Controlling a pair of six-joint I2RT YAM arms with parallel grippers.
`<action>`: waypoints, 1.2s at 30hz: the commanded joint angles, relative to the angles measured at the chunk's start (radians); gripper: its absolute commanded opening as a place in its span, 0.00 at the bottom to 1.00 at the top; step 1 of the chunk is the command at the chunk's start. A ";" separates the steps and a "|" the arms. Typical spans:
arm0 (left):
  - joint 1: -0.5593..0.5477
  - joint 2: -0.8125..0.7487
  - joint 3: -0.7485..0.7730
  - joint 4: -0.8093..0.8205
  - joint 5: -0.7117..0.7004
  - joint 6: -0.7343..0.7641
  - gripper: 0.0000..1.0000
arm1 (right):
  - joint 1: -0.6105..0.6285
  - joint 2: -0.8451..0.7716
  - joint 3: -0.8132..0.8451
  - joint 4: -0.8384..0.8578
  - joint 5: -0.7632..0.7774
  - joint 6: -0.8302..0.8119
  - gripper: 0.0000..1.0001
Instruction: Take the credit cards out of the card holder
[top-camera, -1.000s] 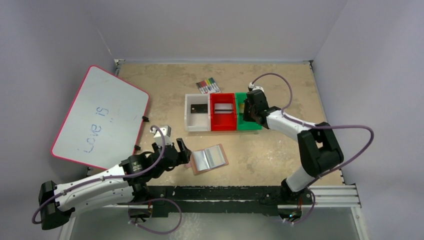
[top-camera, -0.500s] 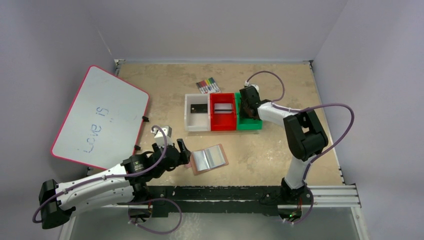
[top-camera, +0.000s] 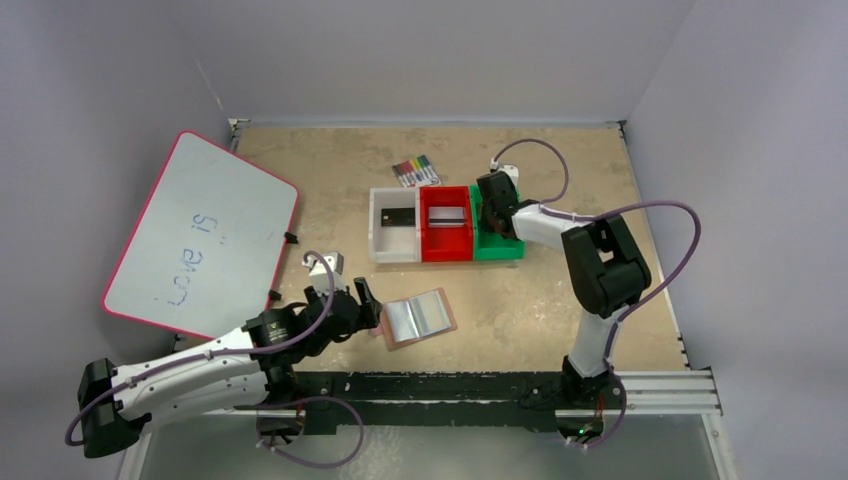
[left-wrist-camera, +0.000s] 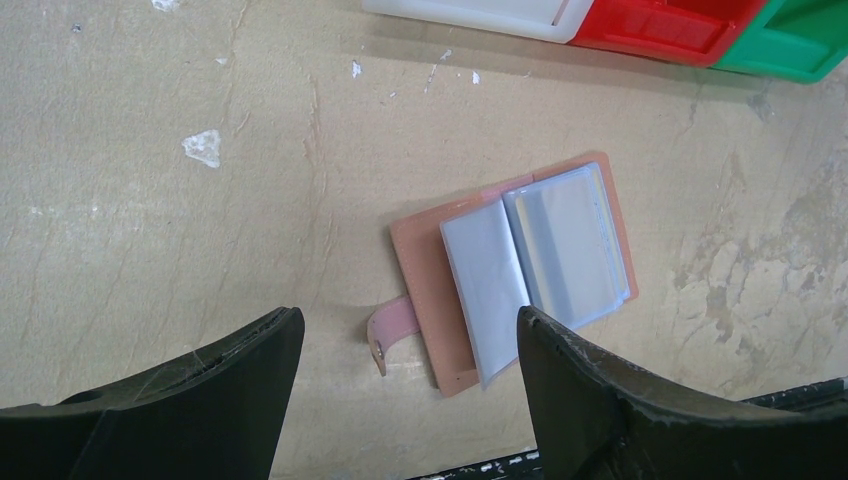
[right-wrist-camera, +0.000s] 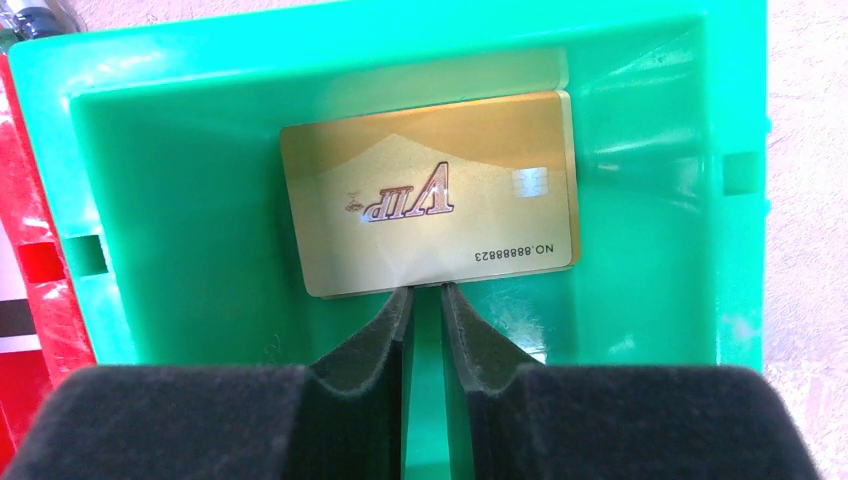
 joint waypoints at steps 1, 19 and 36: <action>-0.001 0.003 0.033 0.027 -0.014 -0.009 0.78 | 0.003 -0.001 0.012 0.016 0.048 -0.026 0.19; 0.000 0.015 0.060 0.097 0.007 -0.015 0.78 | 0.004 -0.615 -0.240 0.022 -0.235 0.036 0.72; -0.001 0.252 0.003 0.292 0.112 -0.045 0.73 | 0.181 -0.898 -0.735 0.330 -0.670 0.414 0.62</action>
